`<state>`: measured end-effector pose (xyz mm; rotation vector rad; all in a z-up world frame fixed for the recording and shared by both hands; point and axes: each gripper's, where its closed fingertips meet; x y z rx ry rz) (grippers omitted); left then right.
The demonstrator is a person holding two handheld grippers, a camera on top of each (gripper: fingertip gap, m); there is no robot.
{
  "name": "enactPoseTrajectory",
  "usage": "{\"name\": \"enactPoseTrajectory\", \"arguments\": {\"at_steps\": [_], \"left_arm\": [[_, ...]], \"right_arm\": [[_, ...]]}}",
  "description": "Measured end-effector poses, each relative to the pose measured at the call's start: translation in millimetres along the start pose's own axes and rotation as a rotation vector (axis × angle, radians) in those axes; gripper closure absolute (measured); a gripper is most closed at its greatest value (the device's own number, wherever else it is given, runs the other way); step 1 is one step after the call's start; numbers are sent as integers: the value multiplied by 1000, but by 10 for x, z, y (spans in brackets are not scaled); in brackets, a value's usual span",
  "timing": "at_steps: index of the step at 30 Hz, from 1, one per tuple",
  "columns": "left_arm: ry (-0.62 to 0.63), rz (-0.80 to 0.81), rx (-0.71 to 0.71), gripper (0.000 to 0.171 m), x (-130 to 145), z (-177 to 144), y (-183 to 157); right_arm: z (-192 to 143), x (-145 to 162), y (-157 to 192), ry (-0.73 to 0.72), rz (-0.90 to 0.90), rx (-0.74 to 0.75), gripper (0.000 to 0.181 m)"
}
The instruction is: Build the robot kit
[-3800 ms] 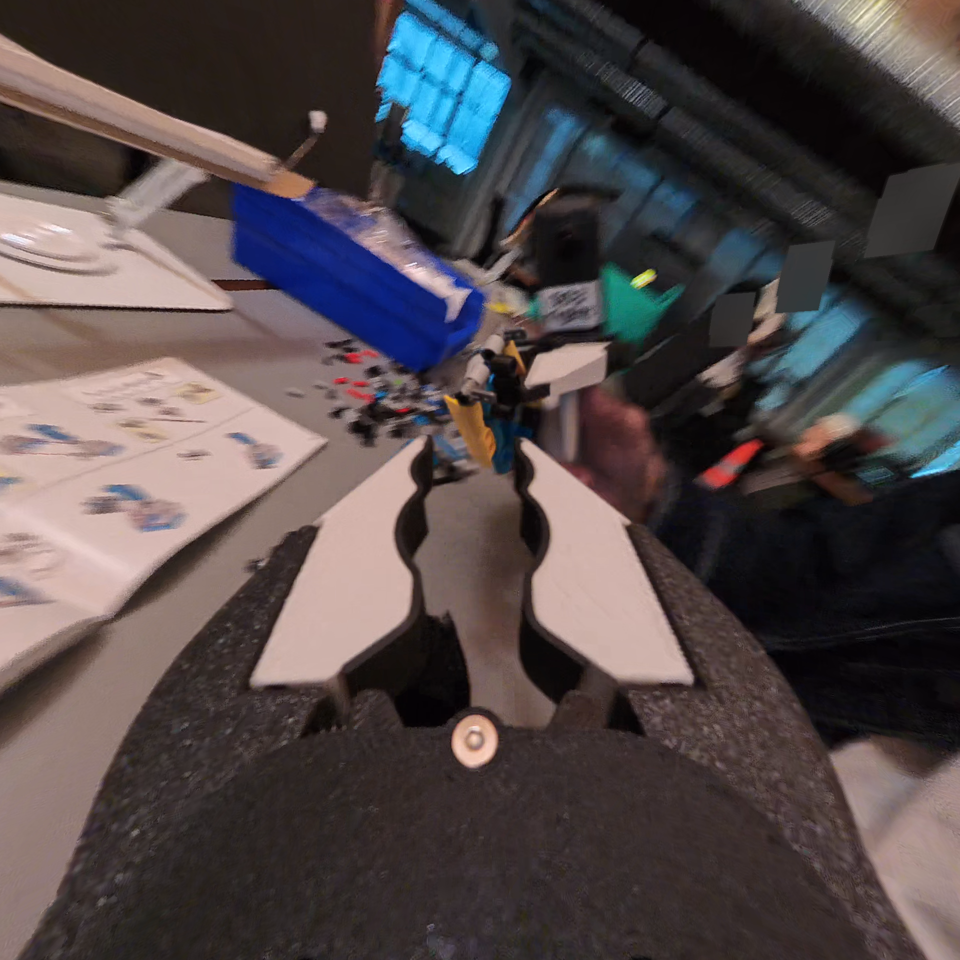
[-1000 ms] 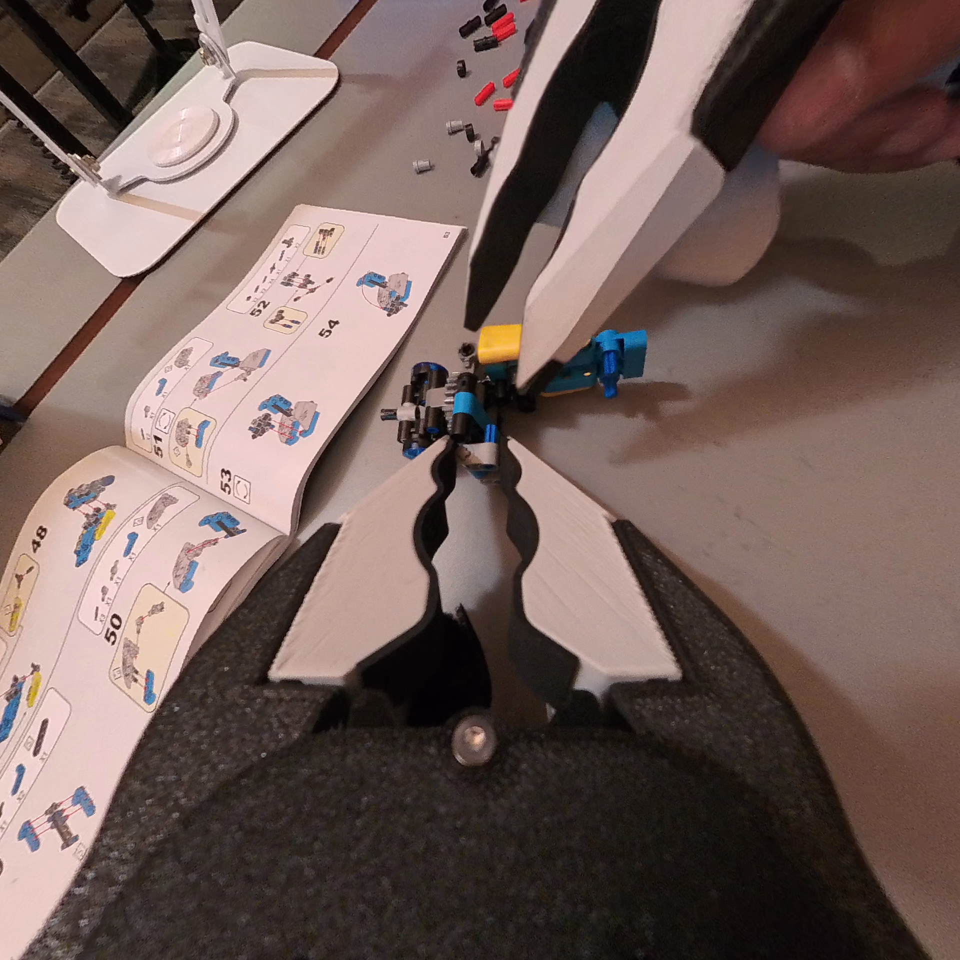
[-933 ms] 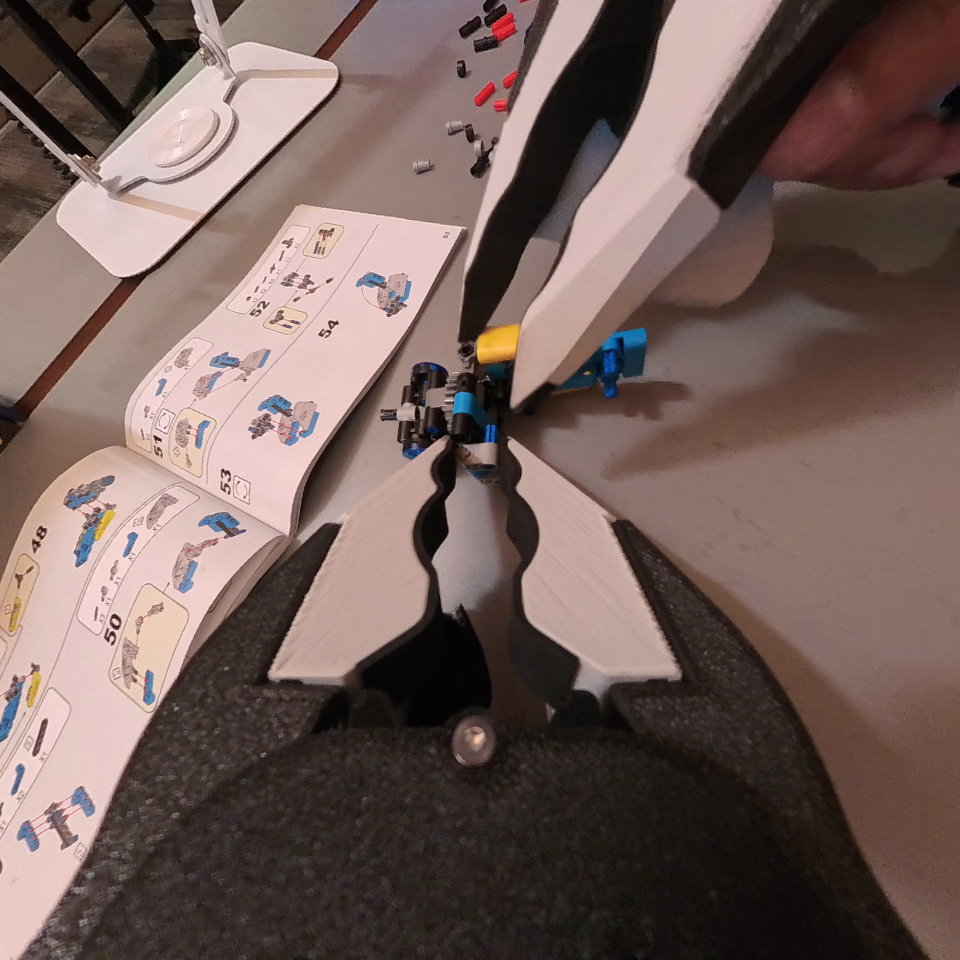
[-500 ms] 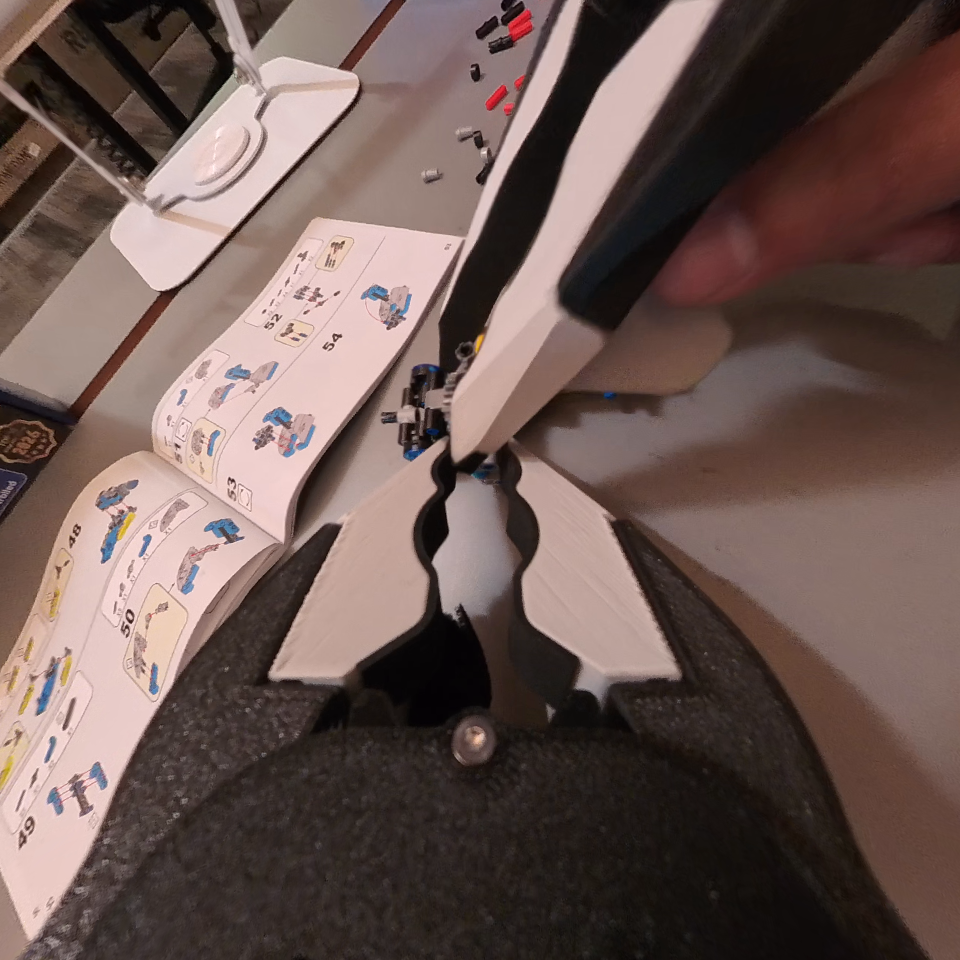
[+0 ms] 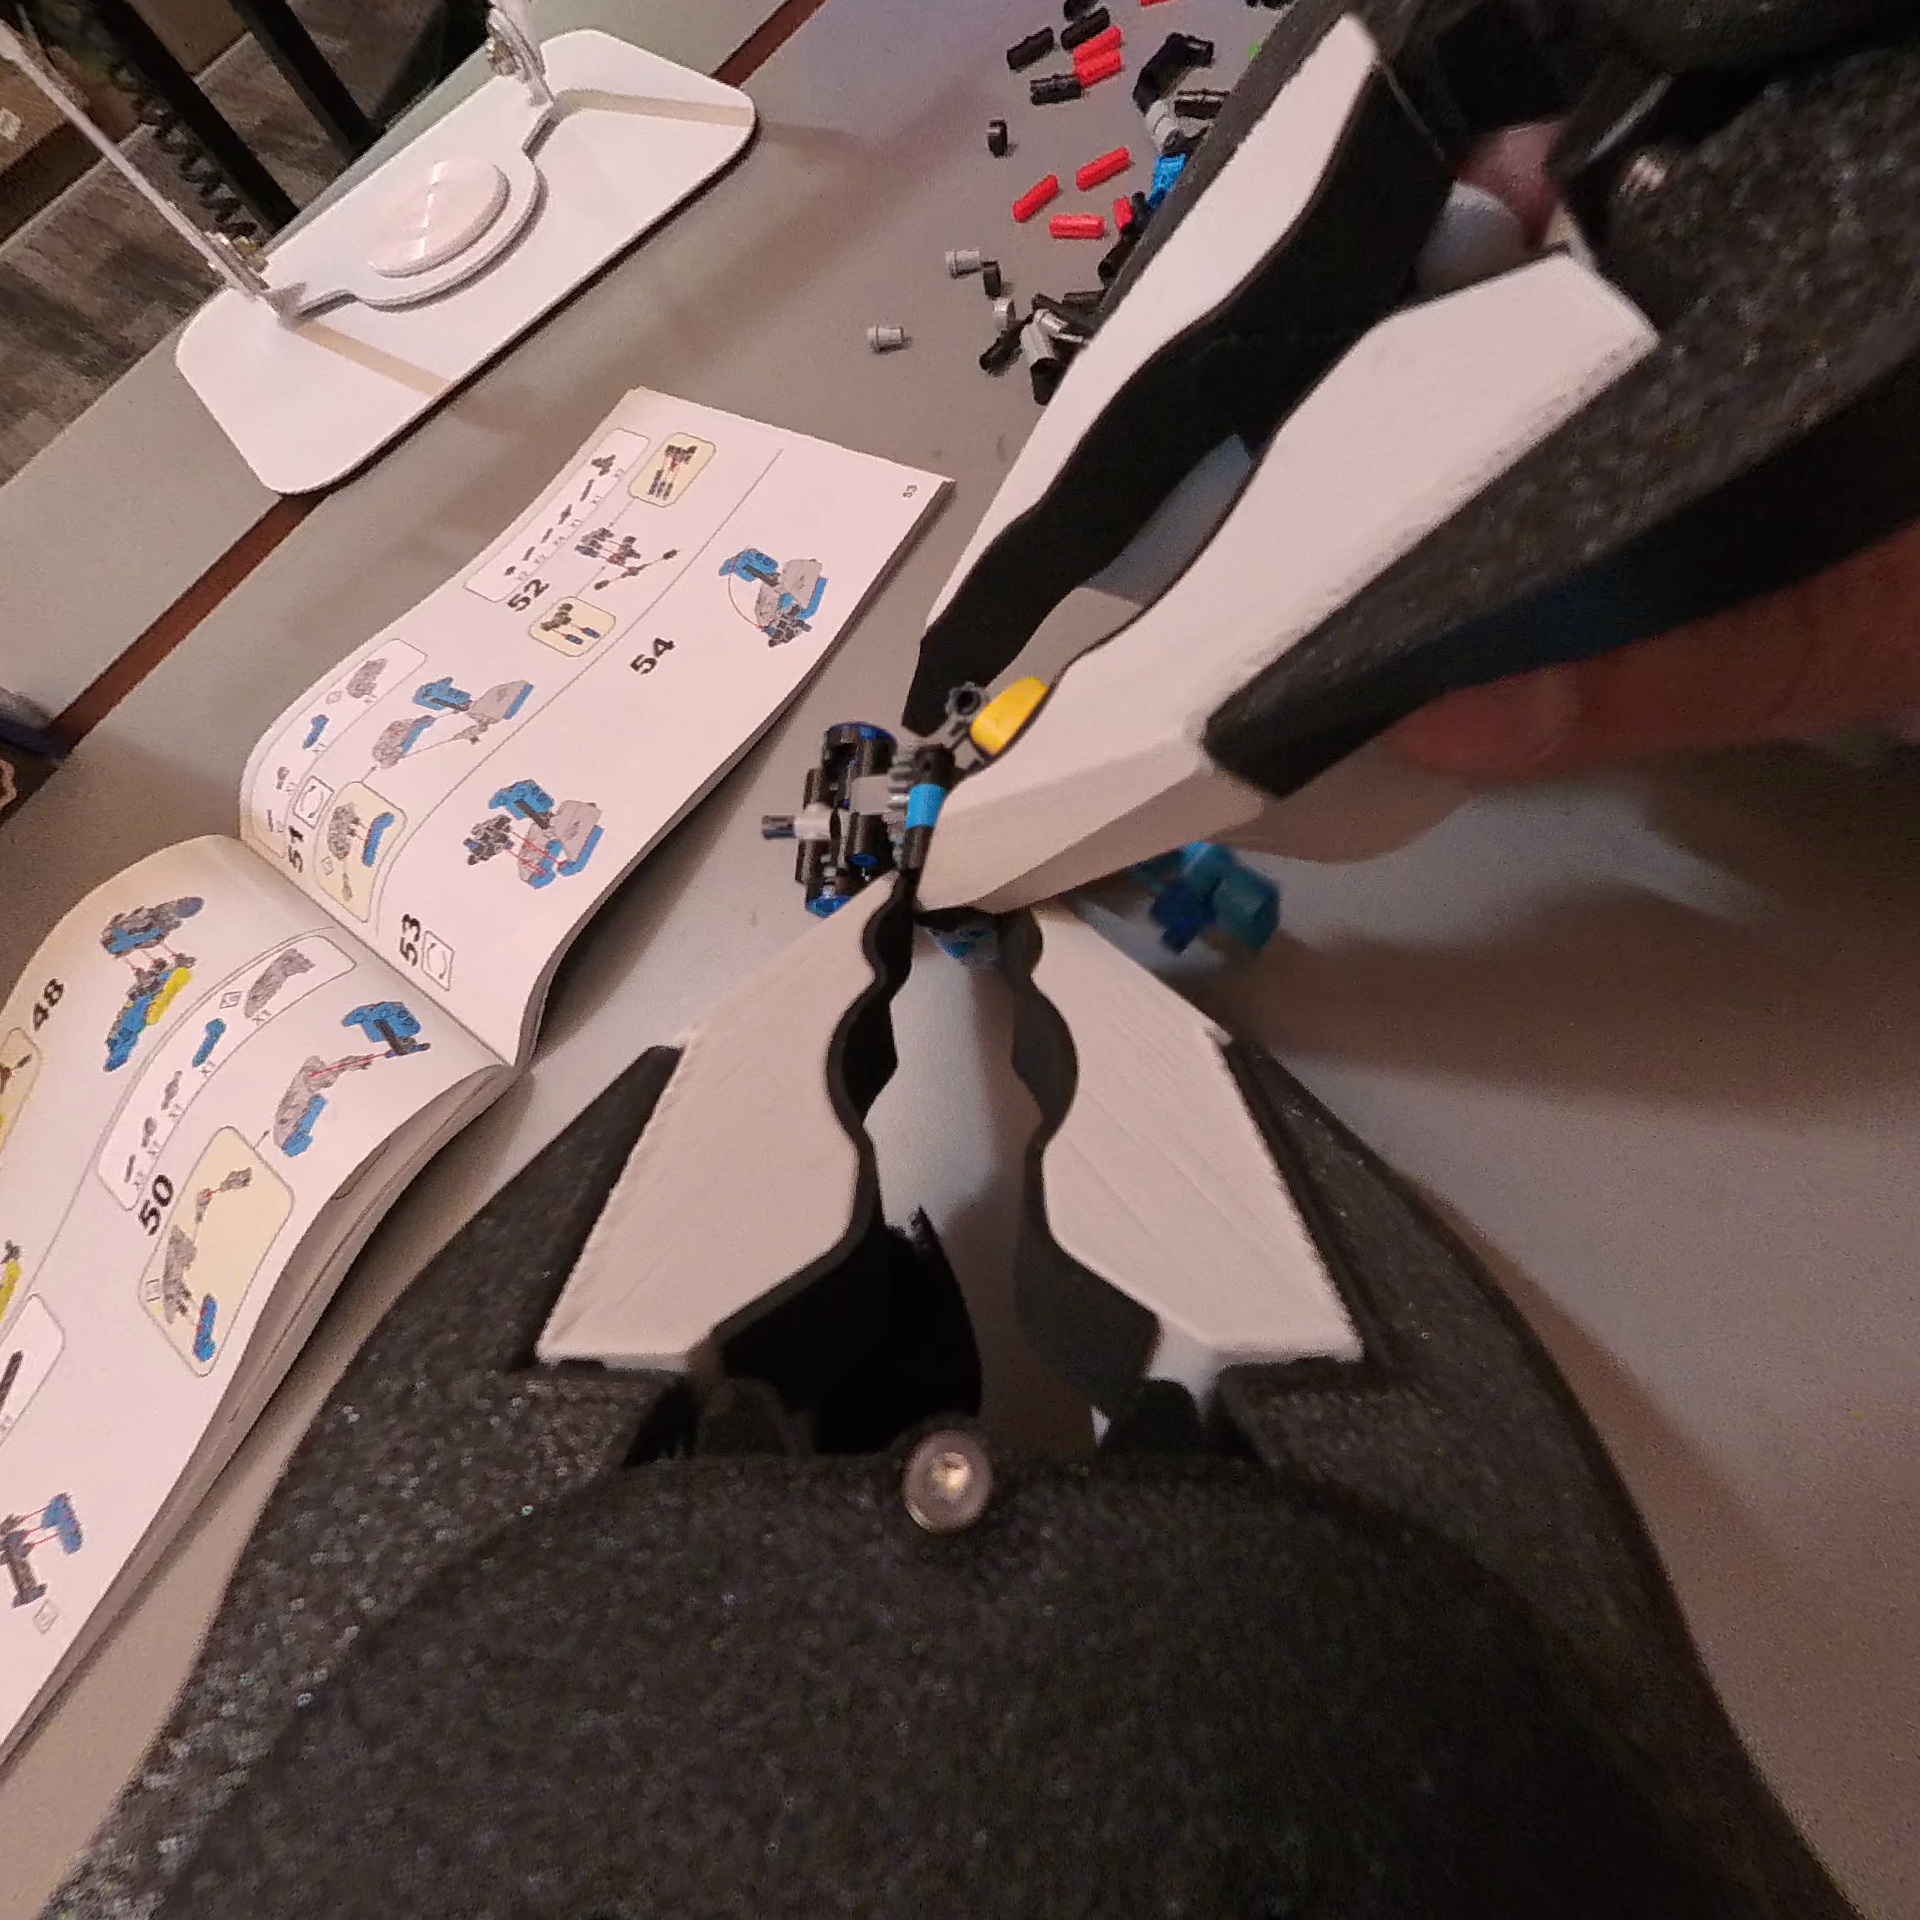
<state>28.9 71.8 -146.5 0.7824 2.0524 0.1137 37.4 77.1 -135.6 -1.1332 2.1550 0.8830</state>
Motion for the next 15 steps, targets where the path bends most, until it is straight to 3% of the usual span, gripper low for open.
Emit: {"name": "enactPoseTrajectory", "arguments": {"at_steps": [2, 5, 15], "left_arm": [[-1, -3, 5, 156, 1, -1, -2], [-3, -11, 18, 156, 8, -4, 3], [-18, 42, 73, 156, 74, -69, 22]], "right_arm": [[-83, -60, -91, -30, 15, 16, 131], [-252, -135, -56, -98, 19, -55, 137], [-388, 236, -439, -37, 101, 102, 138]]}}
Point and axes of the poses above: each gripper's, where its closed fingertips meet, z out along the fingers, x out of its underside, y = z × x across the jaws, and after that the axes turned 11 degrees about z, right-handed
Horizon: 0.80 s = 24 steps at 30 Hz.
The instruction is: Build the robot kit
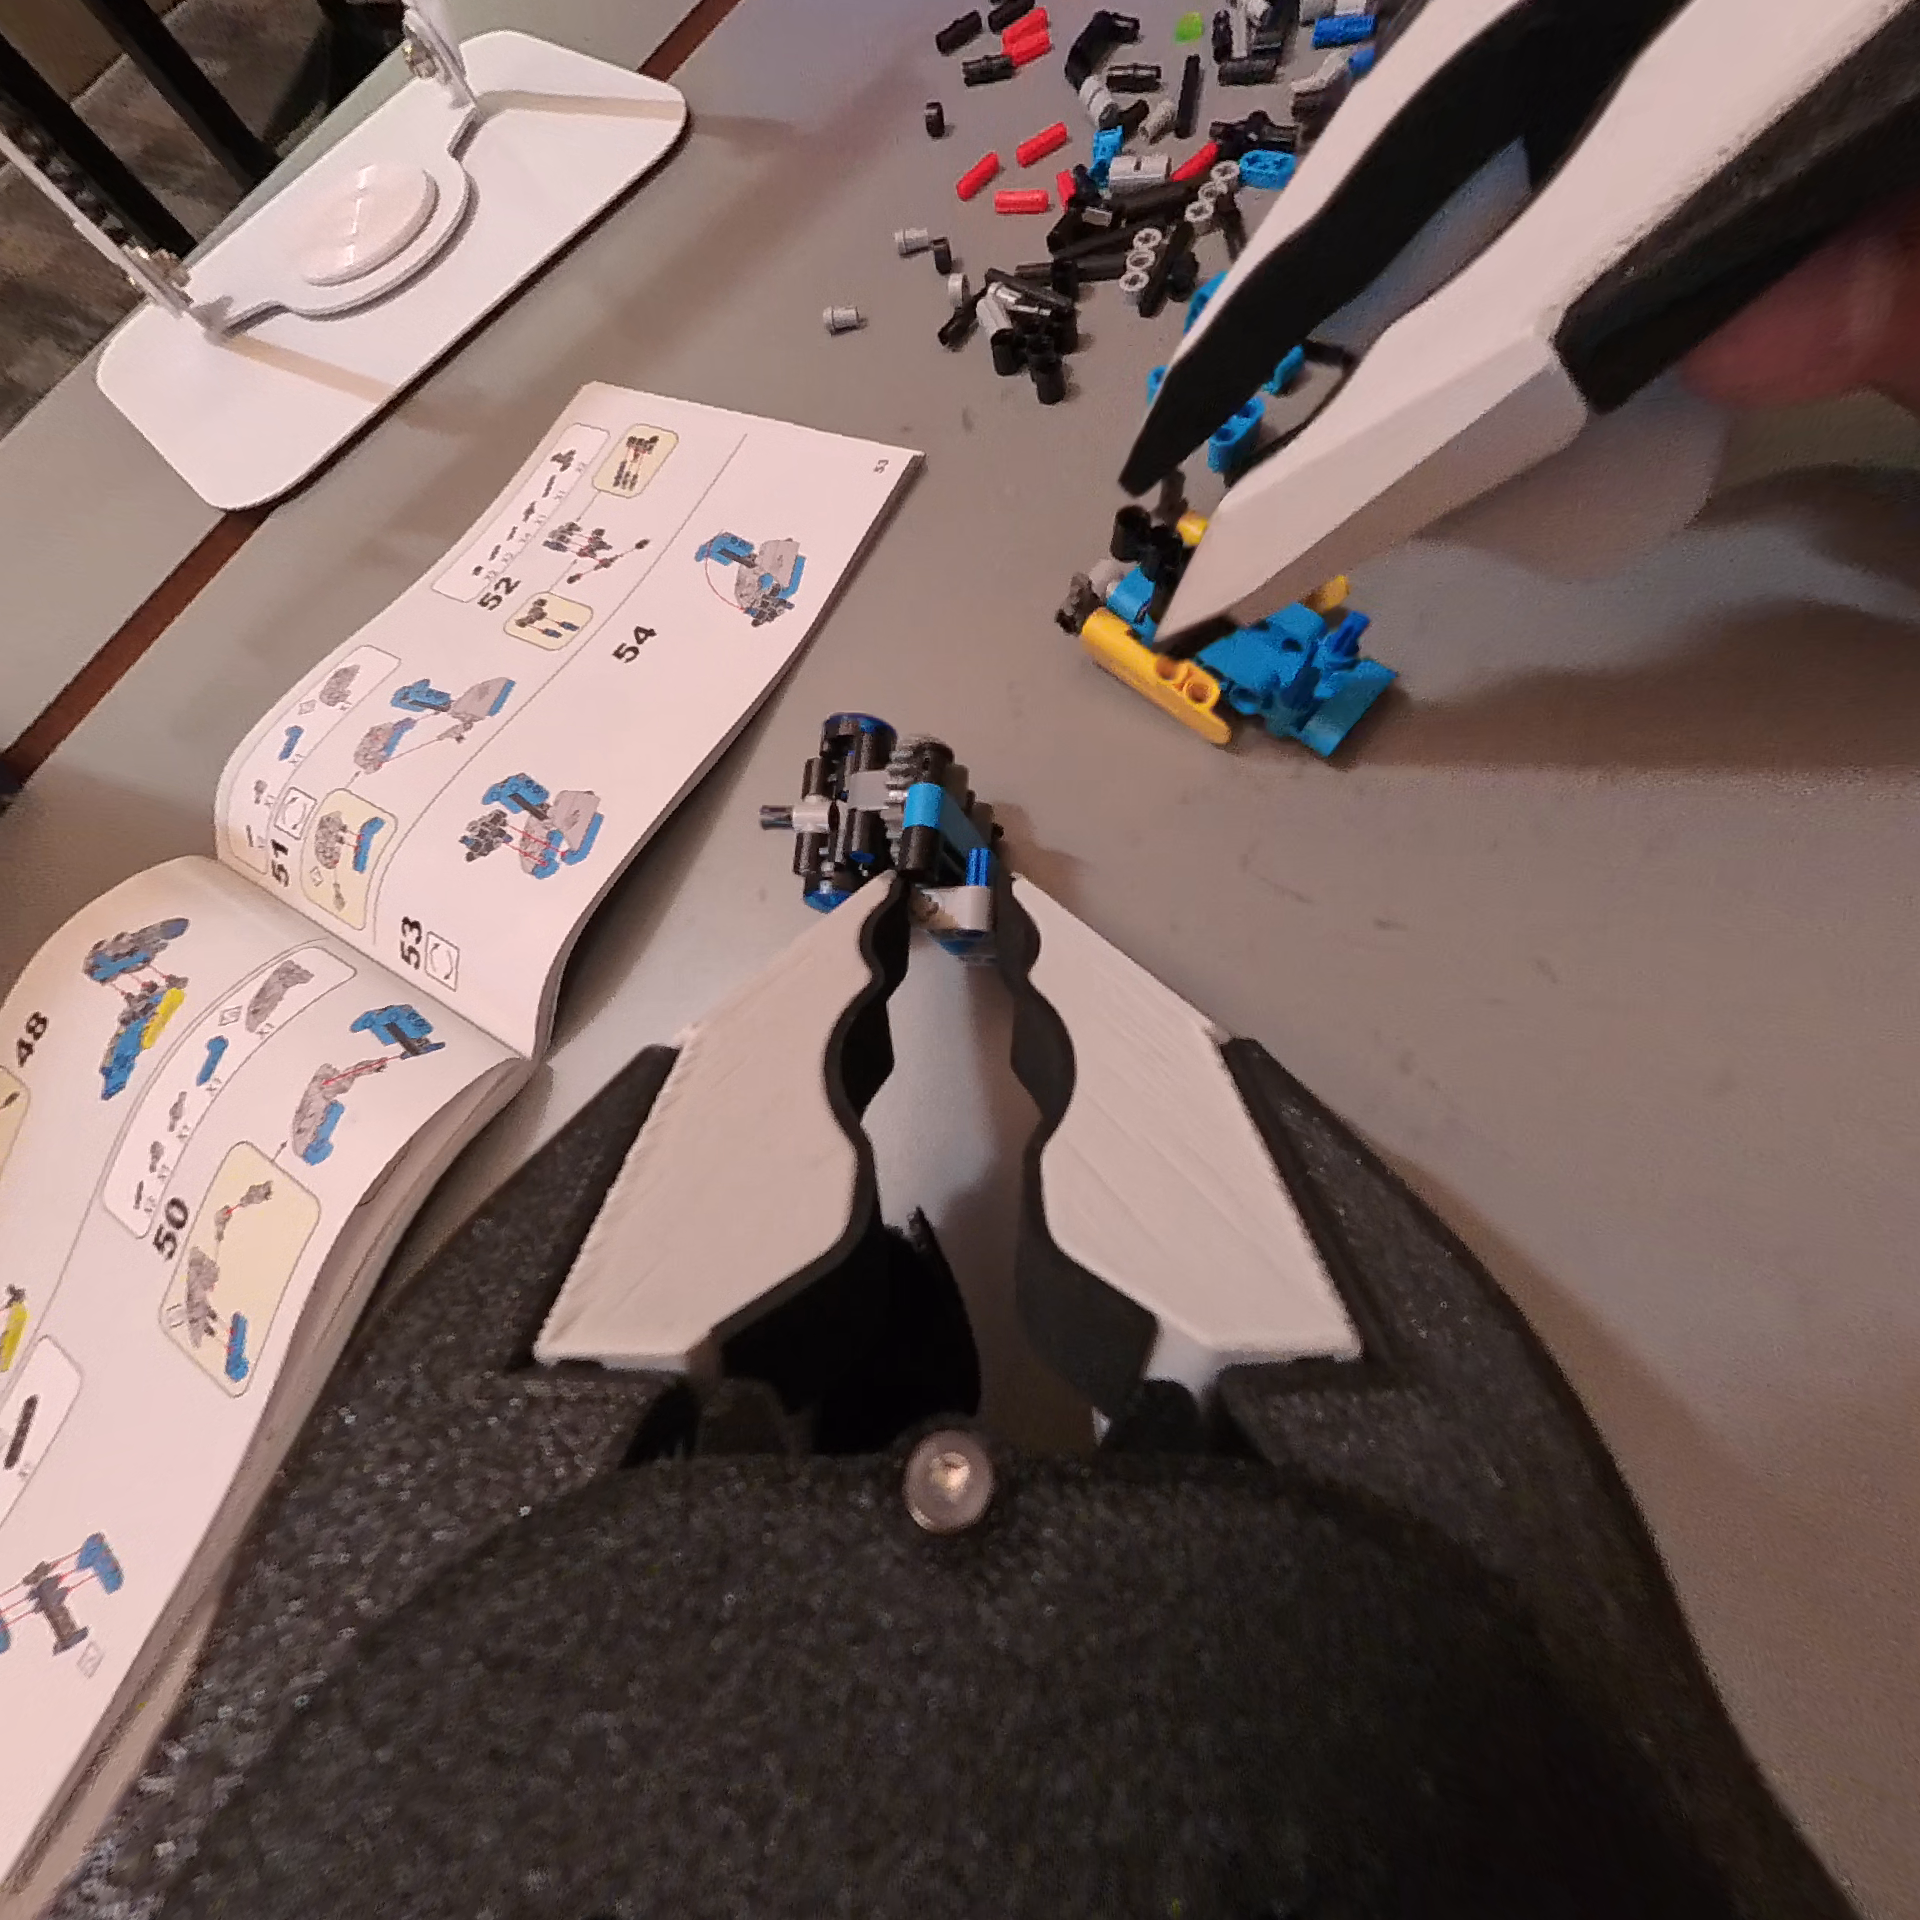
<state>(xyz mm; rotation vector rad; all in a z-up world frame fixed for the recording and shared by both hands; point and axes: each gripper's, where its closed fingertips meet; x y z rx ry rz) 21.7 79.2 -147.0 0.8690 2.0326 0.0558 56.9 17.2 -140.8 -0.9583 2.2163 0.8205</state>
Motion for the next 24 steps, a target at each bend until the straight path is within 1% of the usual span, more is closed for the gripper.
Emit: {"name": "enactPoseTrajectory", "arguments": {"at_steps": [2, 5, 8, 10, 13, 14, 15, 16, 18, 19, 21, 22, 24], "left_arm": [[-4, -13, 14, 156, 6, -6, -1], [-7, -35, 28, 156, 19, -12, 12], [-10, -48, 41, 155, 21, -12, 14], [-12, -46, 43, 155, 17, -10, 11], [-14, -27, 39, 155, 7, -6, 0], [-17, -19, 46, 155, -5, -5, -20], [-24, -11, 60, 155, -24, -5, -56], [-29, -6, 71, 155, -43, -3, -90], [-26, -12, 69, 155, -66, 7, -119], [-20, -17, 61, 155, -71, 12, -123], [0, -4, 22, 155, -52, 16, -81], [9, 6, 4, 155, -38, 15, -54], [15, -1, -5, 155, -22, 12, -25]], "right_arm": [[-66, 45, -121, -8, 27, 28, 139], [-117, 190, -219, 24, 68, 17, 139], [-170, 230, -166, 9, 103, -31, 144], [-108, 272, -134, 43, 144, -63, 144], [-56, 193, 10, 37, 250, -192, 137], [-21, 179, 10, 47, 273, -206, 137], [18, 163, -13, 56, 285, -202, 141], [46, 140, -15, 65, 279, -202, 142], [112, 140, 65, 101, 248, -232, 156], [134, 149, 128, 115, 238, -248, 156], [139, 152, 178, 111, 179, -231, 159], [113, 137, 247, 99, 145, -249, 159], [41, 22, 354, 23, 130, -287, 161]]}}
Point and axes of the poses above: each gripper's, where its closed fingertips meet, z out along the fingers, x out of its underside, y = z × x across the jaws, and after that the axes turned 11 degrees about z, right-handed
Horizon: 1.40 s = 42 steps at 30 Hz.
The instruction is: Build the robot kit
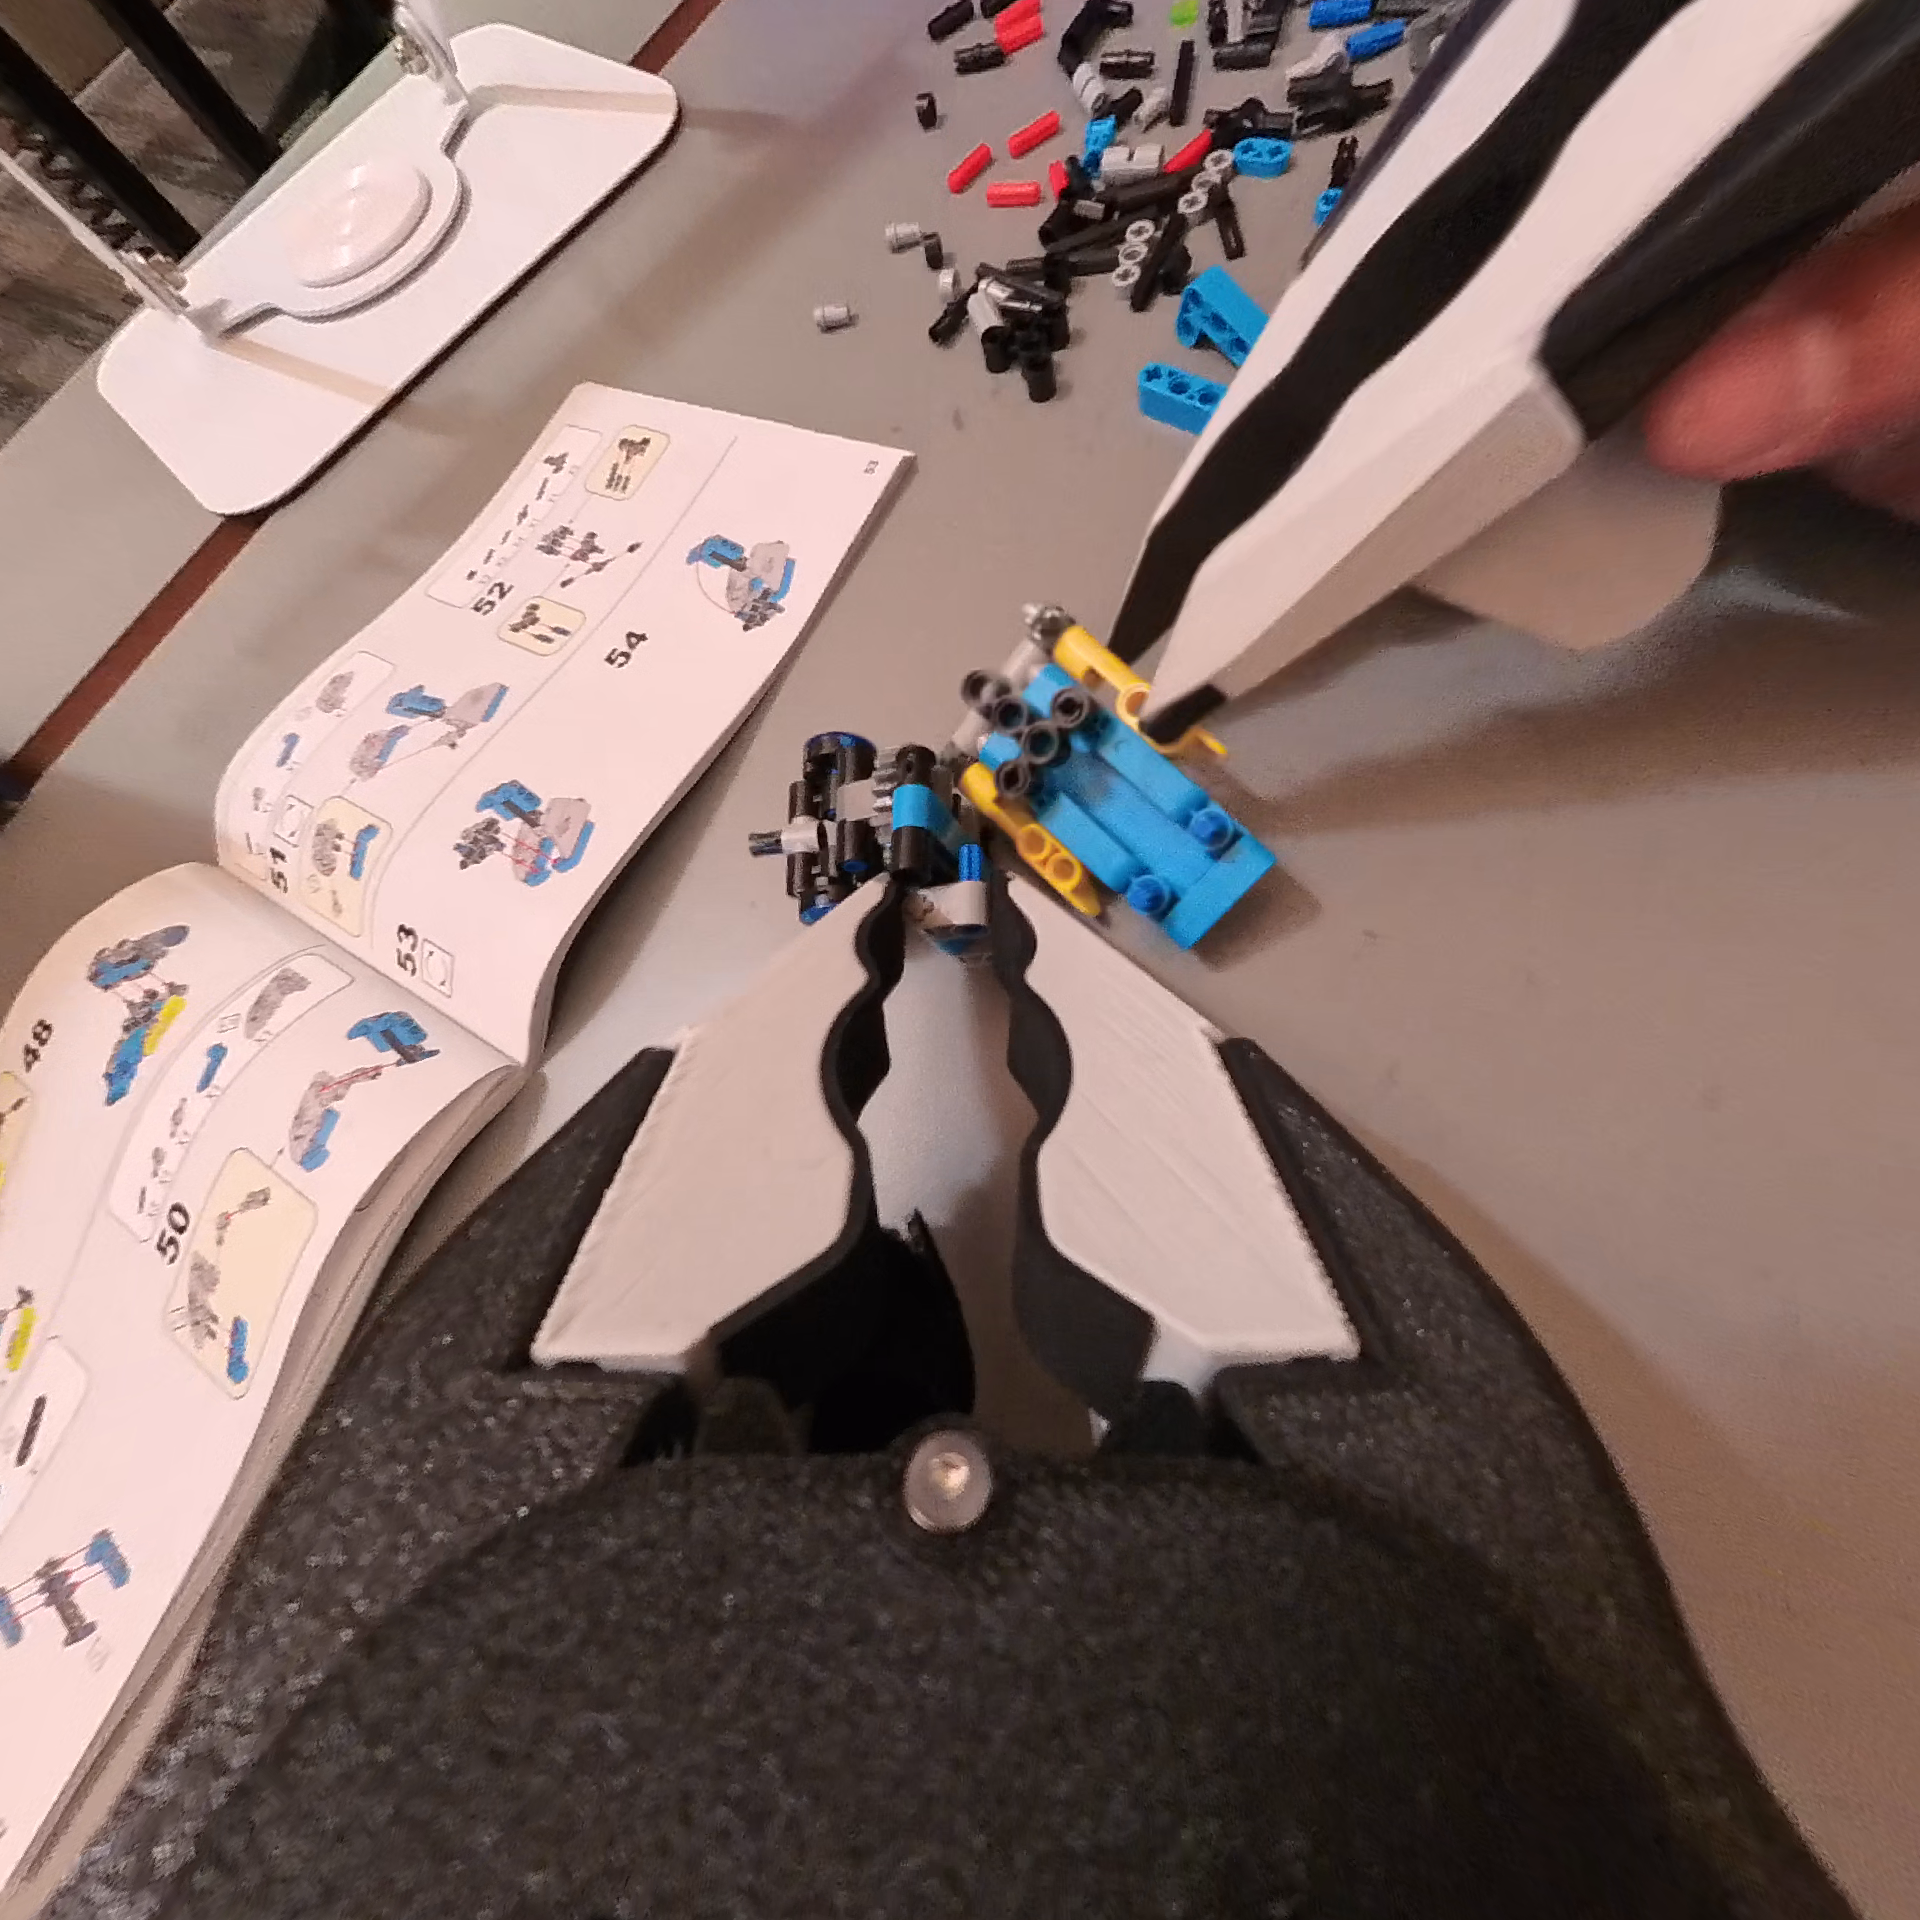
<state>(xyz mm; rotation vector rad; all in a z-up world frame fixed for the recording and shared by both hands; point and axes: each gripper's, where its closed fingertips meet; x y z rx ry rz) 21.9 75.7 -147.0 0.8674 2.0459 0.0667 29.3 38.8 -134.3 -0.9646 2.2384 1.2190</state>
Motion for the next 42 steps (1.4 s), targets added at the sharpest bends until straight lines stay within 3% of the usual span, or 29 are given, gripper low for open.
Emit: {"name": "enactPoseTrajectory", "arguments": {"at_steps": [3, 10, 14, 18, 22, 26, 30, 35, 38, 42], "left_arm": [[2, -14, 5, 155, 0, 0, 0], [12, -1, 1, 155, -10, -8, -37], [7, 2, 17, 155, -28, -10, -76], [2, -6, 32, 156, -30, -12, -89], [5, -15, 33, 156, -10, -22, -67], [7, -9, 21, 156, 41, -48, -5], [10, -27, 27, 156, 61, -61, 12], [10, -26, 29, 156, 67, -66, 13], [11, -29, 33, 156, 75, -74, 16], [10, -29, 40, 156, 78, -78, 16]], "right_arm": [[-31, -149, 70, -80, 63, -51, 162], [84, -141, -63, -53, 23, 55, 141], [26, -338, 206, -140, 62, -118, 158], [210, -84, 191, -5, -60, -25, 154], [177, -104, 143, -25, -181, 91, 157], [-112, -114, 181, -91, -194, 146, 145], [-165, 279, 156, 37, -394, 375, 123], [-155, 311, 43, 41, -573, 602, 128], [-154, 393, 162, 66, -653, 542, 126], [-262, 441, 296, 143, -1020, 500, 129]]}}
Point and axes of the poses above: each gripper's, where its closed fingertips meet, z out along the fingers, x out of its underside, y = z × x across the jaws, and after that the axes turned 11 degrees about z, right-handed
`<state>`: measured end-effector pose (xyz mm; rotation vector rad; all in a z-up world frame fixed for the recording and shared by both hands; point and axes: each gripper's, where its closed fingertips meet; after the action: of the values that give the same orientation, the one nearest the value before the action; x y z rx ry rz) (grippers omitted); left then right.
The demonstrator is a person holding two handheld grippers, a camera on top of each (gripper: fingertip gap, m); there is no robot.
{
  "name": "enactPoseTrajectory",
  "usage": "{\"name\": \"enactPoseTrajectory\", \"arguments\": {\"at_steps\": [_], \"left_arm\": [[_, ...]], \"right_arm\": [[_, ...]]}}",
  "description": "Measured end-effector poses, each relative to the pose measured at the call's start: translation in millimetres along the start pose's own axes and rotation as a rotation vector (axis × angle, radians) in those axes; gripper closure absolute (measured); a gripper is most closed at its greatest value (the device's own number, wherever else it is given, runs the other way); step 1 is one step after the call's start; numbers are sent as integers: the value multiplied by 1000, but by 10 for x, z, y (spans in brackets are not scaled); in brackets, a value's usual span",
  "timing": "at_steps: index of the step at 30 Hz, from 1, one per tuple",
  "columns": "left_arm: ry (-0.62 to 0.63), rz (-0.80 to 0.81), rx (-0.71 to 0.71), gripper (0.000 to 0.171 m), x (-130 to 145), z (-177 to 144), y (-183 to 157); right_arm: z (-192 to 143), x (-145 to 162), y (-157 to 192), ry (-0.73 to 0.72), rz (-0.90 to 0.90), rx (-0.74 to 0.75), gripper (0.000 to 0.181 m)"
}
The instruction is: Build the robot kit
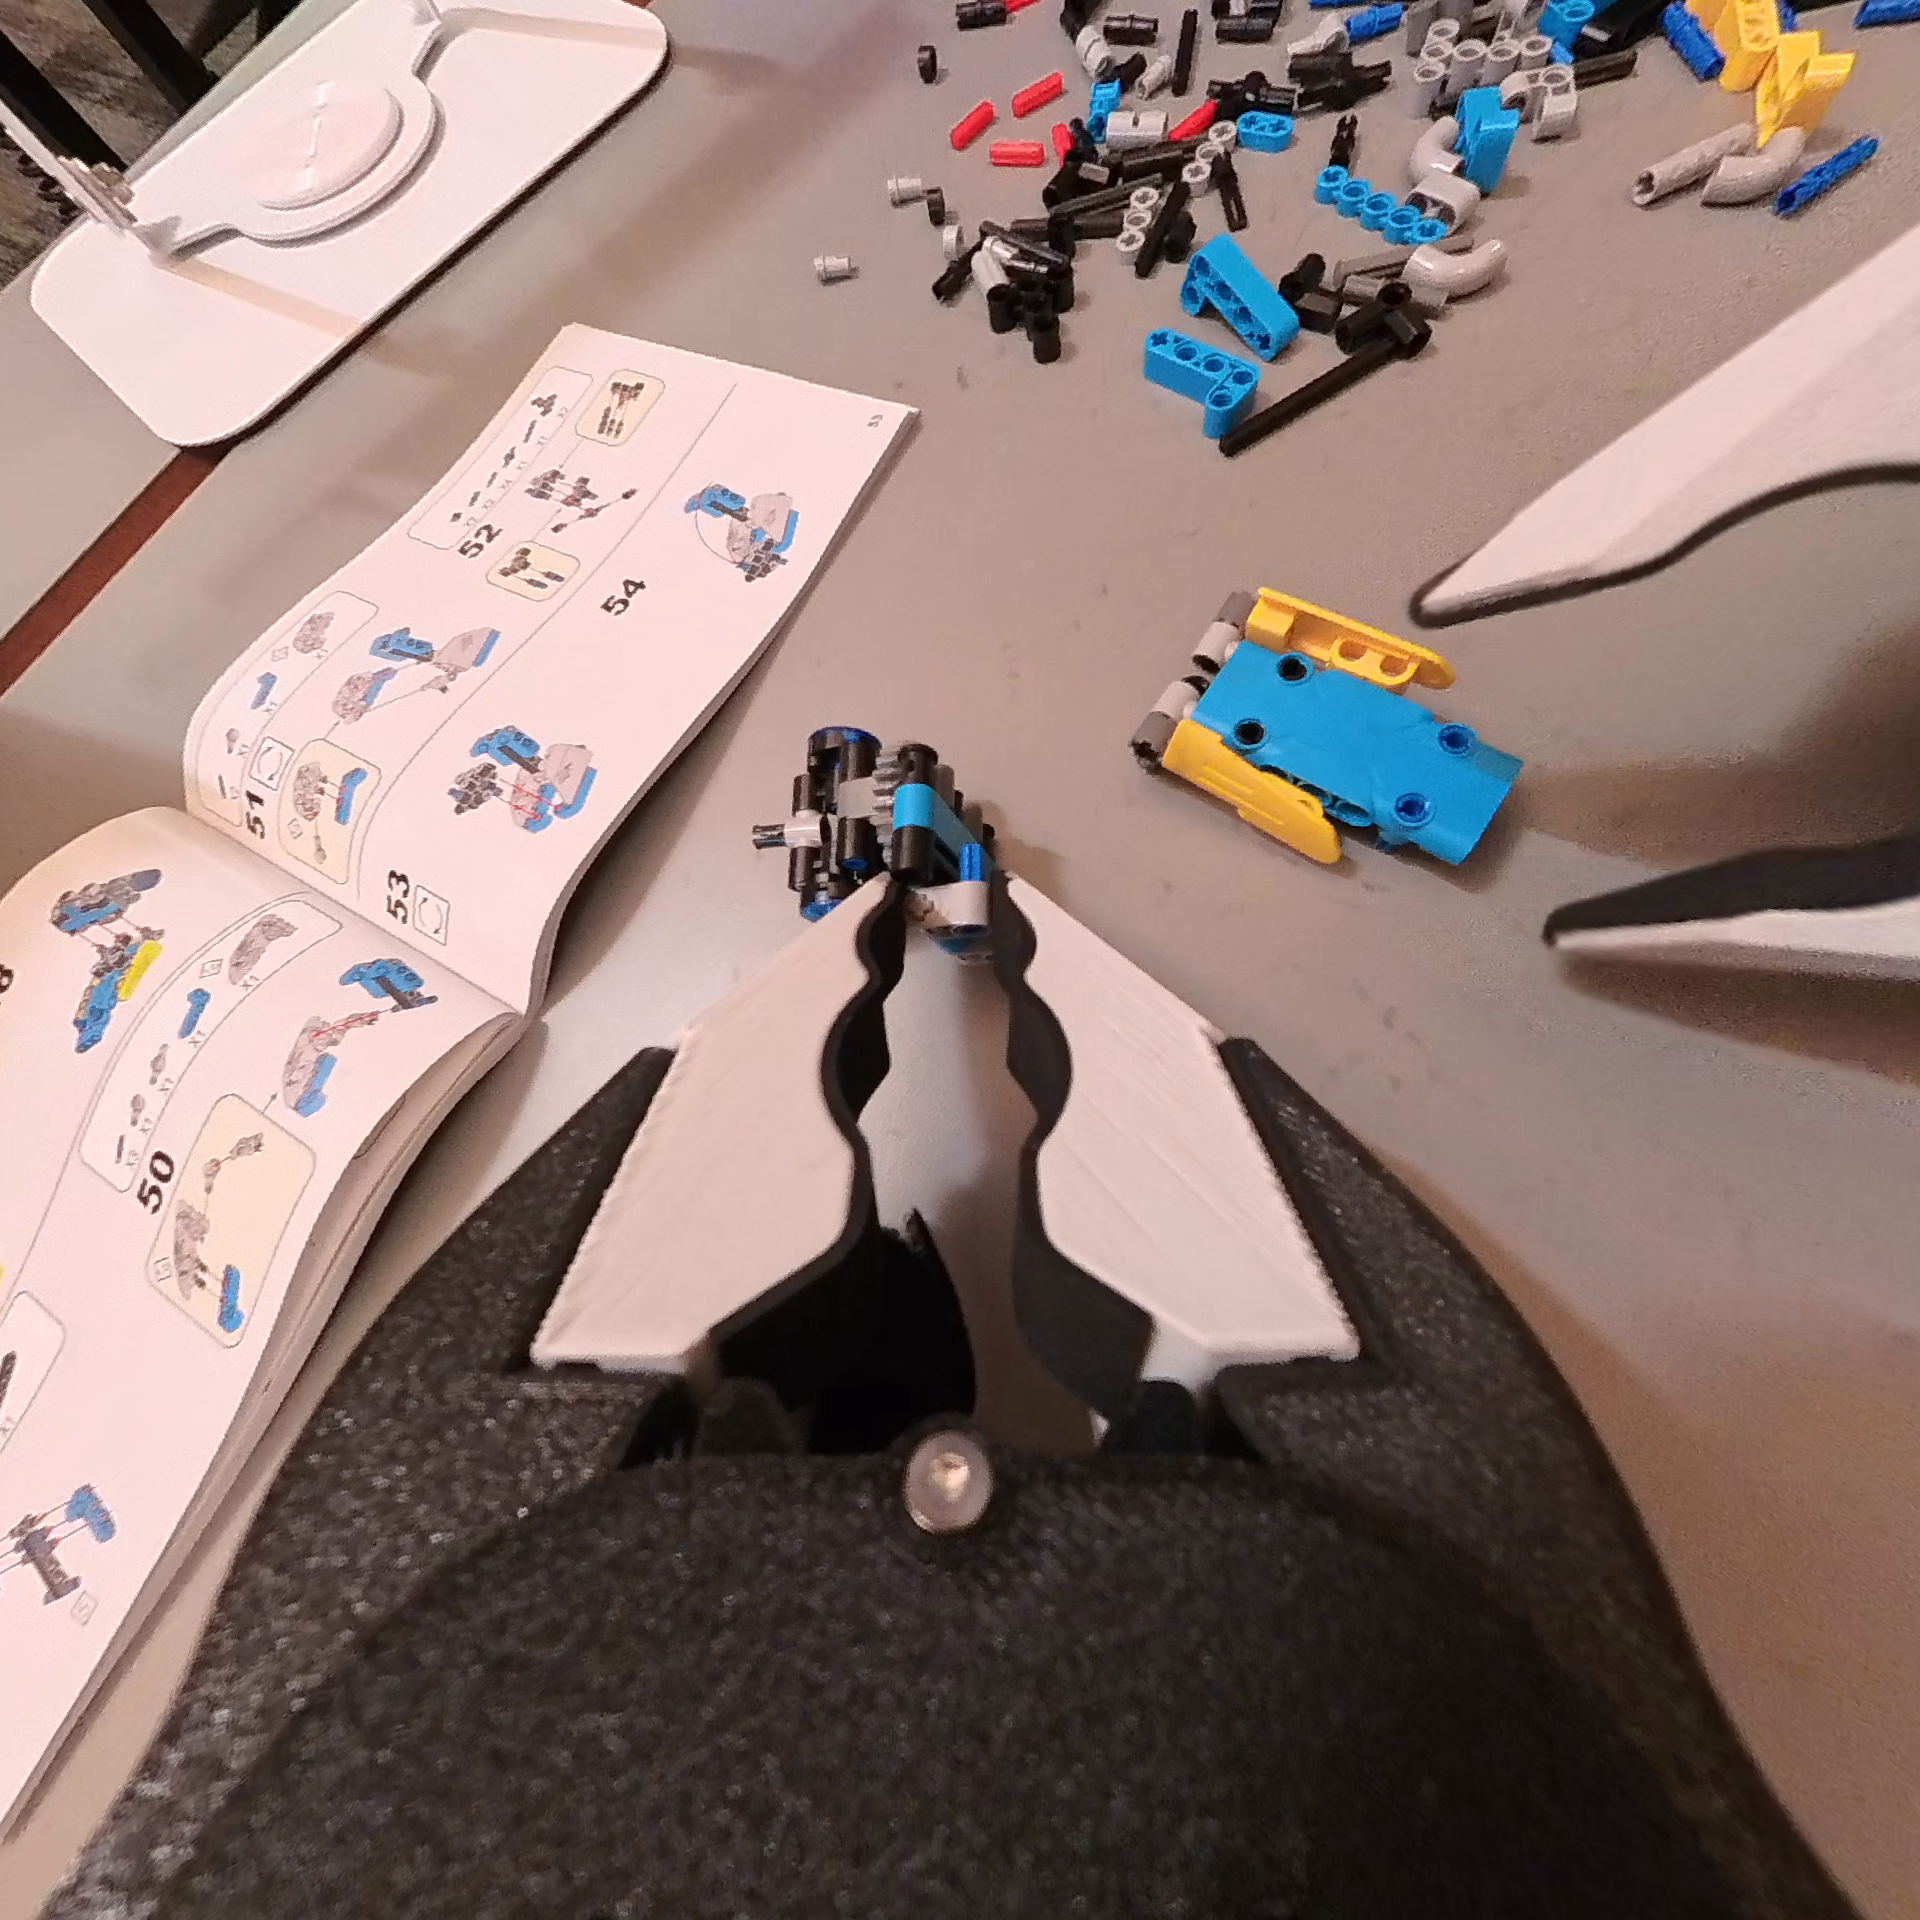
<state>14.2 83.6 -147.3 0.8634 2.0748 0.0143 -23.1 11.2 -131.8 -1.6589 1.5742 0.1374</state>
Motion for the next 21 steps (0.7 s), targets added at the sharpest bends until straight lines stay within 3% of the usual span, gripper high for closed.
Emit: {"name": "enactPoseTrajectory", "arguments": {"at_steps": [4, 8, 13, 14, 16, 19, 21], "left_arm": [[3, 10, -2, 156, 1, -4, -3], [8, 23, -5, 156, 5, -12, -5], [10, 31, -5, 156, 4, -16, -10], [11, 32, -4, 156, 4, -18, -12], [10, 33, -5, 156, 5, -22, -8], [8, 24, 1, 156, 21, -27, 21], [-1, 3, 18, 156, 29, -33, 38]], "right_arm": [[53, 69, -19, 59, -268, -28, 132], [128, 128, 22, 127, -347, -93, 135], [166, 166, 48, 156, -298, -155, 152], [178, 168, 22, 152, -298, -133, 164], [211, 202, -35, 145, -316, -85, 166], [170, 85, -155, 35, -228, -43, 172], [117, -38, -296, -69, -43, -54, 174]]}}
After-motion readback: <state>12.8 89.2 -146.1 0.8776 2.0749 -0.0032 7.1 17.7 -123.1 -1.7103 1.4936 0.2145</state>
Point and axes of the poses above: each gripper's, where its closed fingertips meet, z out along the fingers, x out of its underside, y = z × x across the jaws, and after that the axes turned 11 degrees about z, right-handed
